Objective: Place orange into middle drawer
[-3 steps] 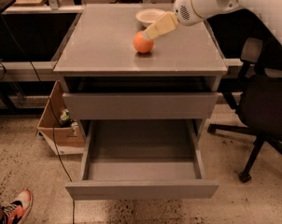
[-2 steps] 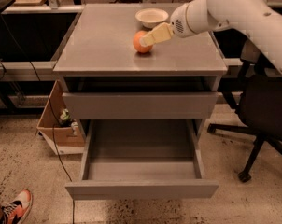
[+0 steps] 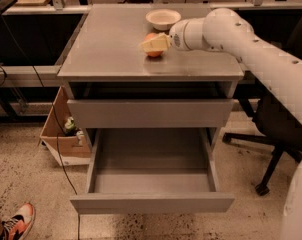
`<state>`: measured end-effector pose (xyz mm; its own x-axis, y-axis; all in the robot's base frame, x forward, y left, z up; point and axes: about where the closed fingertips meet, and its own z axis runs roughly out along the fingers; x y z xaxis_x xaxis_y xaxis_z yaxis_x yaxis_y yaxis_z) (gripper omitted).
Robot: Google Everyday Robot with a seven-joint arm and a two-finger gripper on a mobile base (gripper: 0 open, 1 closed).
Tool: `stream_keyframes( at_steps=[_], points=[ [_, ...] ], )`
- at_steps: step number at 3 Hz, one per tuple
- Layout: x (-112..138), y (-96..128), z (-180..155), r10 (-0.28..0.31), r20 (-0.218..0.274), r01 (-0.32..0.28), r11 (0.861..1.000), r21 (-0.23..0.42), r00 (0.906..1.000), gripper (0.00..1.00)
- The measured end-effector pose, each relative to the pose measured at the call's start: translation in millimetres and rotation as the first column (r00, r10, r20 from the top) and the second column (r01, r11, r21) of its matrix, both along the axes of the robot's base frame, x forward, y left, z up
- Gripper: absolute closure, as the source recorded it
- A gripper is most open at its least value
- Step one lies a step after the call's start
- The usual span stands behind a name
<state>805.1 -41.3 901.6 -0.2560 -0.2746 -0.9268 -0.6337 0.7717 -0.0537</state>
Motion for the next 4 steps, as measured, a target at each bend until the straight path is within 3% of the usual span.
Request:
stream_keyframes(
  at_steps=[1, 2, 3, 4],
  points=[
    [10, 17, -19, 0.005, 0.004, -0.005, 0.999, 0.036, 1.0000, 0.00],
    [23, 27, -36, -0.006, 0.007, 0.006, 0.998, 0.057, 1.0000, 0.16],
    [30, 24, -48, 0.016, 0.005, -0.016, 0.990, 0.137, 0.9999, 0.40],
    [28, 4, -51, 0.074, 0.026, -0.078, 0.964, 0.253, 0.9969, 0.63]
  ],
)
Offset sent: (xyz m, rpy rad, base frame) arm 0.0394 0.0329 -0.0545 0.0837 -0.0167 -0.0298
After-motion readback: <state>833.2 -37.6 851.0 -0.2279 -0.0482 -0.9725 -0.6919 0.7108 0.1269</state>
